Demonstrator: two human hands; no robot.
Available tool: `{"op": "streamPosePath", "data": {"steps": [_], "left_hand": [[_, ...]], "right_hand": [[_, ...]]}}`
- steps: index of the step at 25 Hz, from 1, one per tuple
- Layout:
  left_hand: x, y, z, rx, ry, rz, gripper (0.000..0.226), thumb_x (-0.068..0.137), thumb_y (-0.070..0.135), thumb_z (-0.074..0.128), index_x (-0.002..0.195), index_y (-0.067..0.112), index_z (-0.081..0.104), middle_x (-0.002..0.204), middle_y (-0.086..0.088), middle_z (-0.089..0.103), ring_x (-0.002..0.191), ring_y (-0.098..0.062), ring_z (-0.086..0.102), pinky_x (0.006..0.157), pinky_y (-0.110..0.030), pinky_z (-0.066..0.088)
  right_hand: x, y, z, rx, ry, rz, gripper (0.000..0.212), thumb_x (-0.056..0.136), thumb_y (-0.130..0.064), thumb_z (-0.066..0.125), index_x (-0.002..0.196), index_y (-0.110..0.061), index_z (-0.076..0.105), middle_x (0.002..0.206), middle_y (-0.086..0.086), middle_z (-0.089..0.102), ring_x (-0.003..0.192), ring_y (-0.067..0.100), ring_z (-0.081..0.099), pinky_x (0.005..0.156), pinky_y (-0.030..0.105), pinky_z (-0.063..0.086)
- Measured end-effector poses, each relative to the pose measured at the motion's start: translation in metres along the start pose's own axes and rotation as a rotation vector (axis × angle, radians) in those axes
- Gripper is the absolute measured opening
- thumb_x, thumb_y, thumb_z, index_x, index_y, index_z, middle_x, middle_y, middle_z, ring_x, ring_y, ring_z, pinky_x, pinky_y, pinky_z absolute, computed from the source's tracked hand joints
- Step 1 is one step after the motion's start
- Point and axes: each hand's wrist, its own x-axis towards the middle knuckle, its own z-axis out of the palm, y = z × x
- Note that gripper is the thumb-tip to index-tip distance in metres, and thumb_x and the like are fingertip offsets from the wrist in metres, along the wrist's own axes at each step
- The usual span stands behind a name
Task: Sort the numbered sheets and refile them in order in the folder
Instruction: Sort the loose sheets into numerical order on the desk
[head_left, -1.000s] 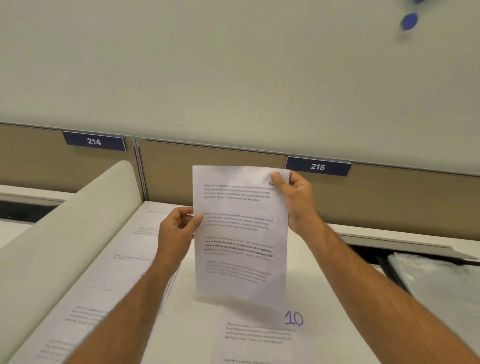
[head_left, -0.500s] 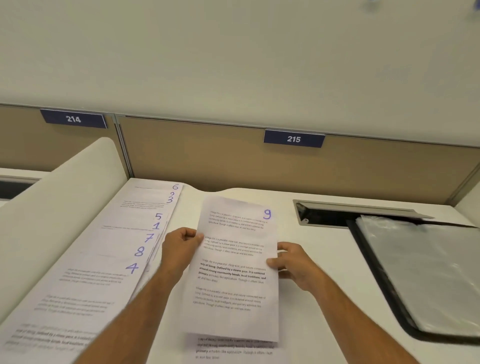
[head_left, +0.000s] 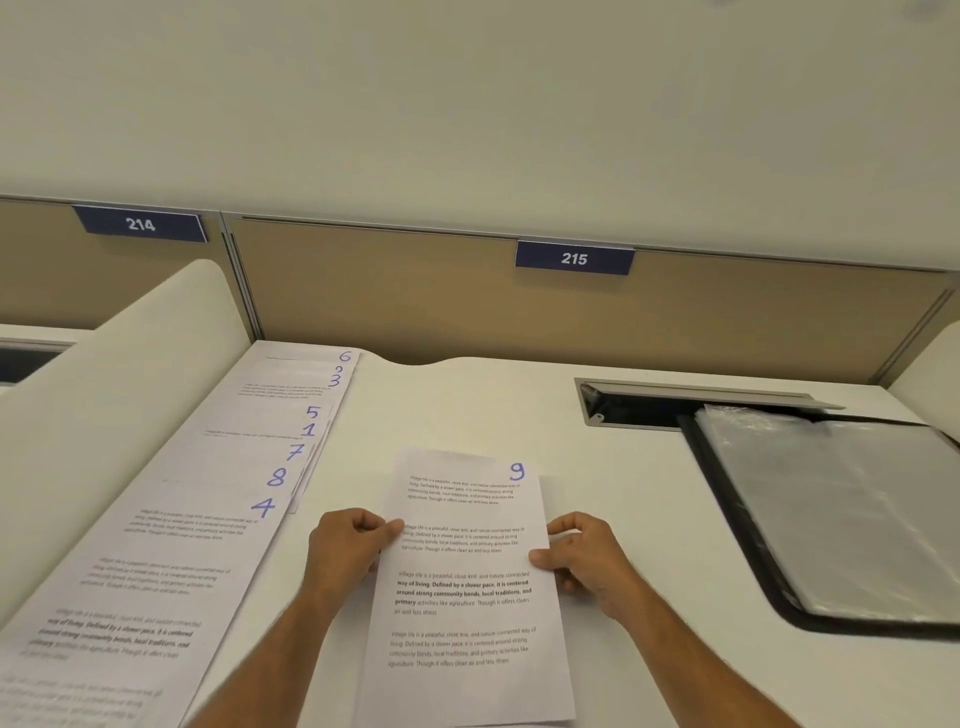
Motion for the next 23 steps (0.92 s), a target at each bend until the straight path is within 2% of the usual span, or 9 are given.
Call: {"op": "streamPosePath", "data": {"steps": [9,16,23], "left_hand": [[-0.007,-0.01,-0.001,0.115,0.013,0.019,0.027,0.077,0.038,0.085,0.067,0.016,0.071,0.062,0.005,0.071,0.062,-0.018,0.067,0.064,-0.03,0.054],[-0.008,-0.012,0.0,0.187,0.014,0.027,0.028,0.074,0.037,0.087,0.064,0.016,0.071,0.062,0.005,0.071,0.066,-0.015,0.067,0.058,-0.025,0.046],[-0.008,-0.01,0.0,0.206,0.043,0.023,0.026,0.069,0.032,0.089,0.074,0.017,0.069,0.074,0.004,0.07,0.075,-0.013,0.065,0.064,-0.027,0.046]], "right_hand": [[-0.008,0.015,0.003,-0.09,0.038,-0.01,0.042,0.068,0.002,0.088,0.091,-0.007,0.054,0.066,0.008,0.061,0.042,0.016,0.053,0.041,0.021,0.042],[-0.005,0.019,0.005,-0.281,0.099,-0.053,0.043,0.062,-0.008,0.093,0.089,-0.008,0.059,0.068,0.005,0.065,0.045,0.016,0.057,0.042,0.023,0.041],[-0.004,0.017,0.007,-0.403,0.149,-0.081,0.04,0.057,-0.015,0.094,0.082,-0.012,0.063,0.067,0.002,0.067,0.044,0.013,0.057,0.046,0.026,0.047]]}}
